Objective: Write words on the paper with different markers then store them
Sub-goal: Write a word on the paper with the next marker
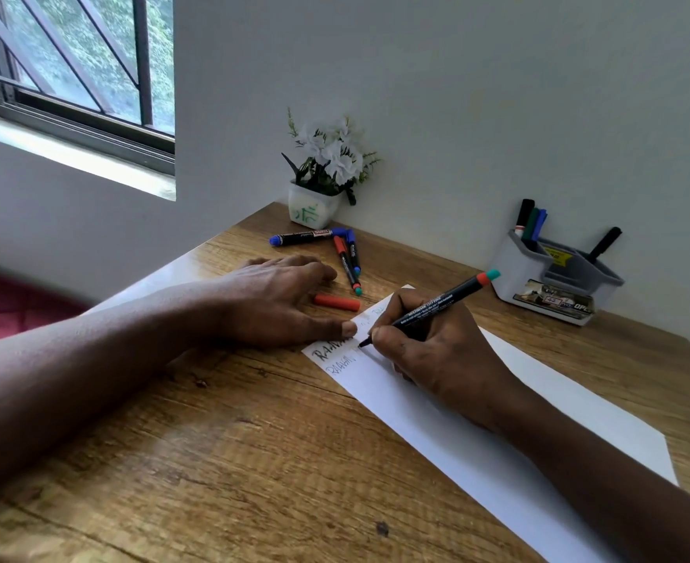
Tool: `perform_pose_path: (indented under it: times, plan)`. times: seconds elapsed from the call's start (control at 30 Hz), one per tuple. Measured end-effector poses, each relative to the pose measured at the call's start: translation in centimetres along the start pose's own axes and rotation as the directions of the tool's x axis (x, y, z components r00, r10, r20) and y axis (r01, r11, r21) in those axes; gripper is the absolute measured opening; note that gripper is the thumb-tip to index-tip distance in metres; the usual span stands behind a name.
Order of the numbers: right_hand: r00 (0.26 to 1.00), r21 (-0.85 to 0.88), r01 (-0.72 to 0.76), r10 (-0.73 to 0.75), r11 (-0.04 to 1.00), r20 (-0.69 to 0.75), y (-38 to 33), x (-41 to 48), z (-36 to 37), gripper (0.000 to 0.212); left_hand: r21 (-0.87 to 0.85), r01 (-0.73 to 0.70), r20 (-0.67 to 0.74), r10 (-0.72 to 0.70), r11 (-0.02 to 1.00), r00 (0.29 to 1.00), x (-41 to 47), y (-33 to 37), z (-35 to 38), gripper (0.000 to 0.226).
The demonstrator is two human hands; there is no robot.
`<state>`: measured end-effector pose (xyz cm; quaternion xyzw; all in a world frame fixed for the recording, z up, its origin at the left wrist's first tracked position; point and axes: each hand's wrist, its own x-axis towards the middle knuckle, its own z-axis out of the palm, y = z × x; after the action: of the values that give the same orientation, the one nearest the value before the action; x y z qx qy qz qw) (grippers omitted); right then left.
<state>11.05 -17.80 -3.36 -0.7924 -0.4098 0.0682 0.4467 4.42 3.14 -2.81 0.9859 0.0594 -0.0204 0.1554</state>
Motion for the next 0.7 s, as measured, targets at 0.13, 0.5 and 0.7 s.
perform_pose_path:
  times: [0.13, 0.5, 0.7]
  plan:
    - [1.0, -0.004, -0.008, 0.008, 1.0, -0.005, -0.03, 0.01, -0.1, 0.013, 0.004, -0.002, -0.002, 0.002, 1.0, 1.0, 0.1, -0.03, 0.03, 0.094]
    - [0.999, 0.004, -0.03, 0.03, 1.0, -0.024, -0.04, 0.03, -0.04, 0.012, 0.011, 0.002, 0.002, -0.002, 1.0, 1.0, 0.22, 0.06, 0.02, 0.092]
    - [0.998, 0.002, -0.031, 0.031, 1.0, -0.052, 0.08, -0.03, 0.03, 0.014, 0.014, 0.004, 0.007, -0.004, 1.0, 1.0, 0.29, 0.04, -0.01, 0.093]
